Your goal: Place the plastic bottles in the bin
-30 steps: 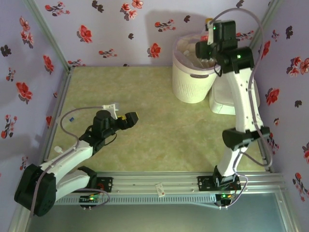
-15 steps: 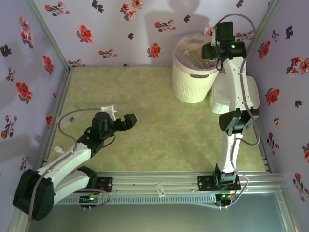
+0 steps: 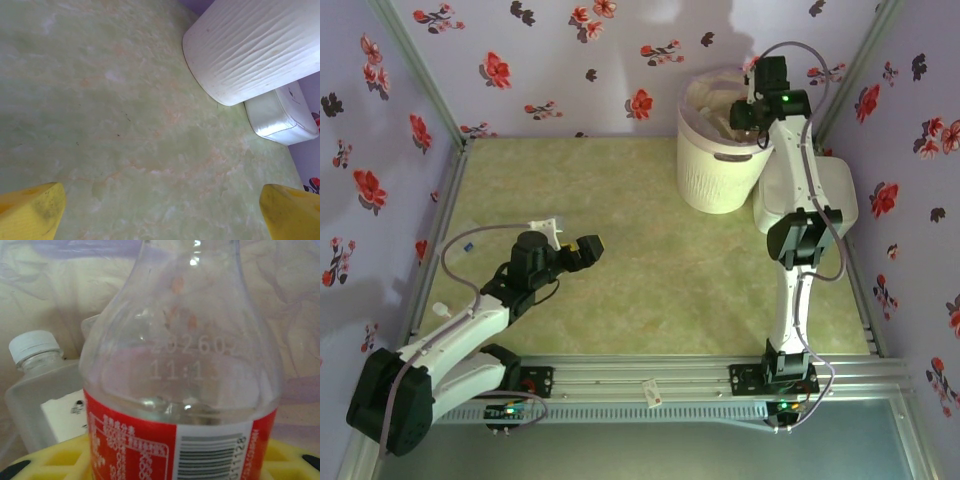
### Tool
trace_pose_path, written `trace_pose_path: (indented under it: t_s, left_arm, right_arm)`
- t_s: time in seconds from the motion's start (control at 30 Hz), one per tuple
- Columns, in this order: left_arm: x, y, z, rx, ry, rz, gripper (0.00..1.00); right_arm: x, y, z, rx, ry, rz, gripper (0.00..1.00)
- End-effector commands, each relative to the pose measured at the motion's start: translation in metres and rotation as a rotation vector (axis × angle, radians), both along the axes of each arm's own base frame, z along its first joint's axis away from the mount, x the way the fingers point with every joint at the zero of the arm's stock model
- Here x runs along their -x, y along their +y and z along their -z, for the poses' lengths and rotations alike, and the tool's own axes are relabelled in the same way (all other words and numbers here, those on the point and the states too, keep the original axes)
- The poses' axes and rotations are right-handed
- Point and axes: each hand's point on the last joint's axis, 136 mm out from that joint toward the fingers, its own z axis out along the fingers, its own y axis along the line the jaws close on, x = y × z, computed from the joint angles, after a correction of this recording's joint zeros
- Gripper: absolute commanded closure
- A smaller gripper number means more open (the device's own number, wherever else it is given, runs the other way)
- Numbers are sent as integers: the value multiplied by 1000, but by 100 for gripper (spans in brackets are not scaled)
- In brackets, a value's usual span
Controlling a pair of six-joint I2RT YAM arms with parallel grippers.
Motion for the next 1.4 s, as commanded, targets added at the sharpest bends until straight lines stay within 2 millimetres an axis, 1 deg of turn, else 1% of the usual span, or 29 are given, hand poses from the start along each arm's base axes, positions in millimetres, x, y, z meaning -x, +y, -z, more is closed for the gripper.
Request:
trace_pose_path:
  t_s: [0.0, 0.17, 0.23, 0.33, 0.47, 0.53, 0.6, 0.67, 0.73, 0.8, 0.97, 1.17, 1.3, 1.37]
  left_arm:
    - [-5, 3, -5, 1, -3, -23, 0]
    - [-5, 3, -3, -1, -1, -23, 0]
    - [-4, 4, -2, -3, 1, -24, 0]
    - [-3, 5, -2, -3, 2, -23, 0]
    - [-3, 6, -1, -5, 4, -27, 0]
    - [-3, 5, -1, -2, 3, -28, 0]
    - [-3, 5, -1, -1, 5, -28, 0]
    - [-3, 6, -1, -2, 5, -29, 0]
    - [-2, 6, -2, -3, 3, -26, 0]
    - [-2, 6, -1, -2, 3, -27, 0]
    - [-3, 5, 1, 8, 5, -31, 0]
    - [-3, 6, 1, 11, 3, -32, 0]
    - [-2, 6, -1, 15, -1, -34, 0]
    - [-2, 5, -2, 15, -3, -32, 0]
  right_arm:
    - [-9, 0, 12, -6, 6, -6, 64]
    - [-11, 3, 49, -3, 92, -20, 63]
    - [-12, 2, 58, -2, 108, -20, 63]
    - [-14, 3, 64, -8, 113, -19, 62]
    - [-15, 6, 70, -24, 124, -24, 58]
    - [-15, 6, 76, -25, 138, -26, 53]
    - [-14, 6, 77, -17, 144, -29, 49]
    - [-12, 5, 69, -17, 132, -29, 44]
    - [-11, 4, 58, -12, 109, -30, 39]
    - [-10, 3, 39, -10, 73, -30, 34]
    - [-1, 5, 1, -23, 5, -41, 27]
    - [18, 3, -47, -16, -78, -45, 19]
    - [35, 4, -79, -2, -139, -53, 16]
    - [44, 4, -93, 5, -163, -51, 15]
